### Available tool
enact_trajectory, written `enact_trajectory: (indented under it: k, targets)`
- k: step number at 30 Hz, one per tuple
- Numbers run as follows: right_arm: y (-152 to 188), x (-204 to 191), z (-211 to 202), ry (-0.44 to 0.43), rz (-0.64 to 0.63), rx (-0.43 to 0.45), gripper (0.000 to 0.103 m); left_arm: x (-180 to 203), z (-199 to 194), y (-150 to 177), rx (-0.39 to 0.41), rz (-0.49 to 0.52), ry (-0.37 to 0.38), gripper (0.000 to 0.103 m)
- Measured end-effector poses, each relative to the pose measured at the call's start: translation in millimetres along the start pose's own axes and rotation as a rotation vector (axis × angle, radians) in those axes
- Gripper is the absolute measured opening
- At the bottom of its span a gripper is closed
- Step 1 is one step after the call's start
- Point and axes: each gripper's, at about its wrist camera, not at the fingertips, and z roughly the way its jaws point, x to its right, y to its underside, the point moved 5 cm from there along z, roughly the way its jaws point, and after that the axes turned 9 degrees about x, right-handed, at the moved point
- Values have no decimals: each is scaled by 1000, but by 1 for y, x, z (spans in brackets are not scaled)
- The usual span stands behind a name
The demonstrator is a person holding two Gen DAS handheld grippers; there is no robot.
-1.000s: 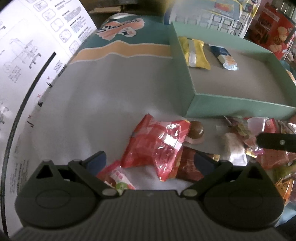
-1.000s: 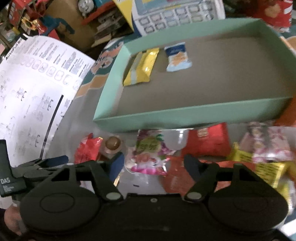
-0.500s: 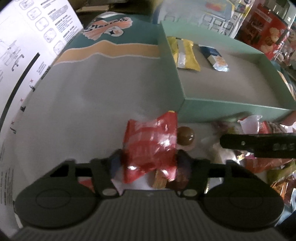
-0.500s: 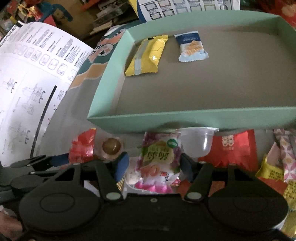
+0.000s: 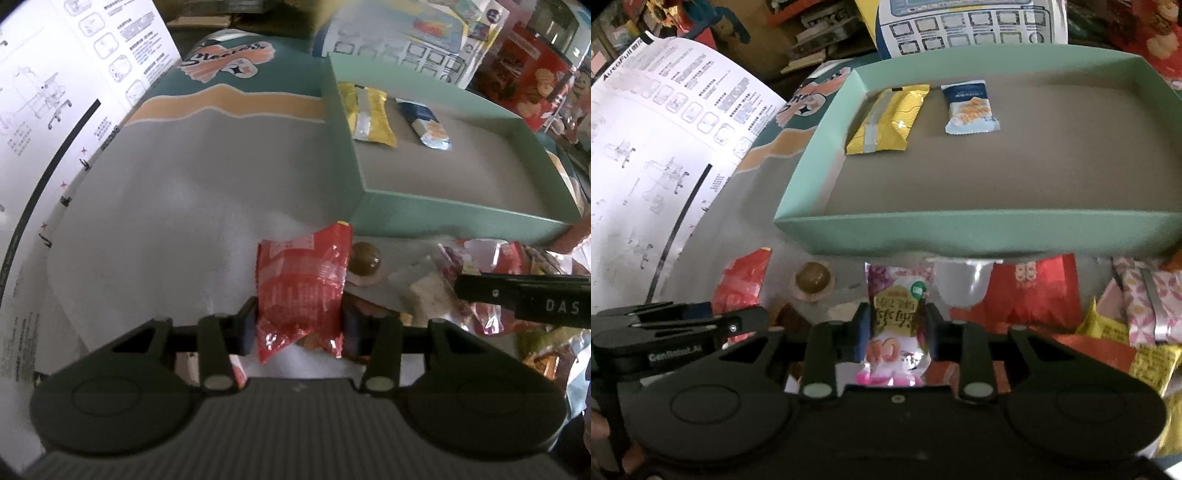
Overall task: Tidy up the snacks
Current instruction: 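Lower both held packets into the green tray and release them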
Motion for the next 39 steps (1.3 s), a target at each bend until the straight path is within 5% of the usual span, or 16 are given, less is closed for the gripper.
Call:
enact_trajectory:
  k: [9,18,33,36,38,39]
  targets:
    - [-4,0,-35,-58,33,46,29,18,-33,-14,59,19,30,45]
    - [-53,12,-61,-50,58,168,29,52,-40,-65,137,74,60,45]
    - [-132,33,33,-10,123,125,30,82,52,-112,50,169,21,46]
    - [-138,33,49,-25,139,106,37,83,58,-114,52,169,36,60]
    - [-143,32,53,-44,145,109,42,86,54,-116,96,182,17,89]
    - [-145,31,54,-50,141,115,54,87,51,-118,130,193,-10,103]
